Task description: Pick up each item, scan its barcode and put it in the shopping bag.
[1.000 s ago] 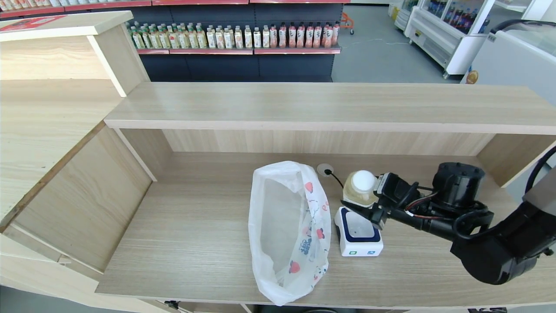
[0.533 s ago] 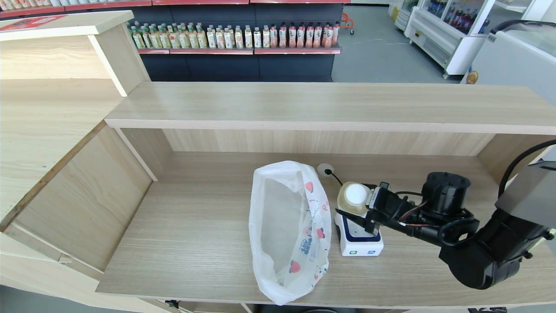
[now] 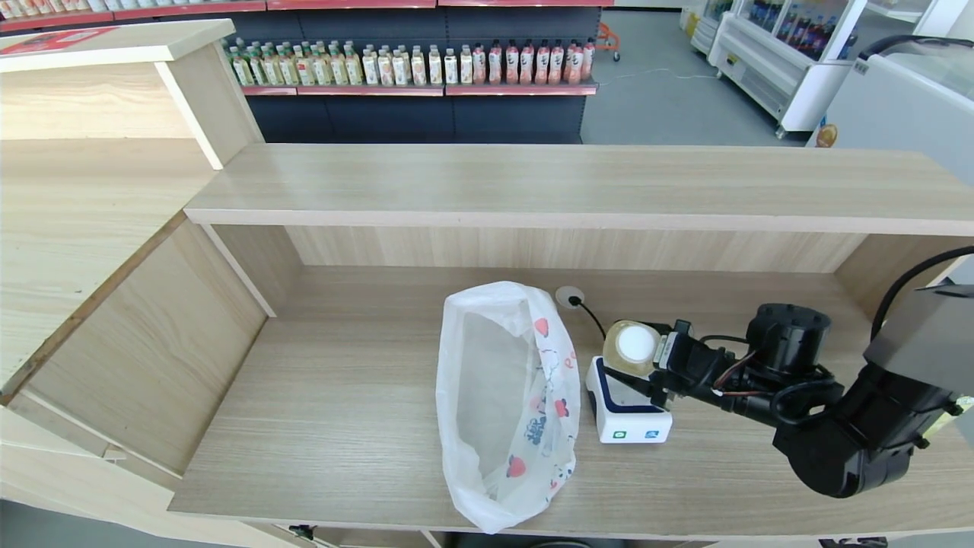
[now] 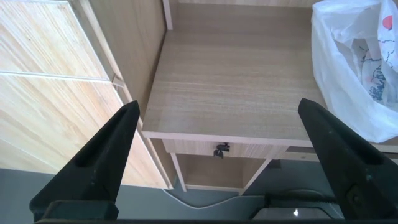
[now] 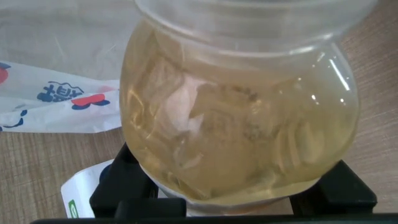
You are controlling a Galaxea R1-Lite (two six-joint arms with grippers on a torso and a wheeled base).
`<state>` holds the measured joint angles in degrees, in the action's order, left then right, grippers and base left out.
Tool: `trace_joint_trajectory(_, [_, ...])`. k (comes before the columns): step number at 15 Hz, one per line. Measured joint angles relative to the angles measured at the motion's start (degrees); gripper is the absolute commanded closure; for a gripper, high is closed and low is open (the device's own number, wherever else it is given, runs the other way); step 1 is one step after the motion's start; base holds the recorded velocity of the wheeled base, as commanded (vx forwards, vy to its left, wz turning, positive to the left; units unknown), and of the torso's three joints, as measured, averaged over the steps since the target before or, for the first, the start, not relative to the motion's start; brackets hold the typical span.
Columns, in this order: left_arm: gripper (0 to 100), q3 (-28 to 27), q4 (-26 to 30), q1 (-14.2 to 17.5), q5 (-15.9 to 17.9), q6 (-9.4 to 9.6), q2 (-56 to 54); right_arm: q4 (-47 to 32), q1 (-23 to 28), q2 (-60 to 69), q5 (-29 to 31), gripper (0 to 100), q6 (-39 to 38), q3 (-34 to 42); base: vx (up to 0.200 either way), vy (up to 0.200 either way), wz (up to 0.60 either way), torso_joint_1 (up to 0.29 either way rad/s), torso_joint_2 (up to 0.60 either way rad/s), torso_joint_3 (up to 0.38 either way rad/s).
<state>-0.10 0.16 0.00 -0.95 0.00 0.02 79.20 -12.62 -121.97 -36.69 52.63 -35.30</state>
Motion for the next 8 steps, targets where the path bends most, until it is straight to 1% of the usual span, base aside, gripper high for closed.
trace_joint_trajectory(5, [0,0.0,0.0,0.0,0.0,0.00,0.0,-0.4,0.2,0.3,0.0,100,0.2,0.0,0.000,0.000,0.00,0.000,0.00,0.000])
trace_joint_trajectory(8, [0,0.0,0.0,0.0,0.0,0.00,0.0,-0.5,0.6,0.5,-0.5,100,2.4,0.1,0.000,0.000,0.00,0.000,0.00,0.000])
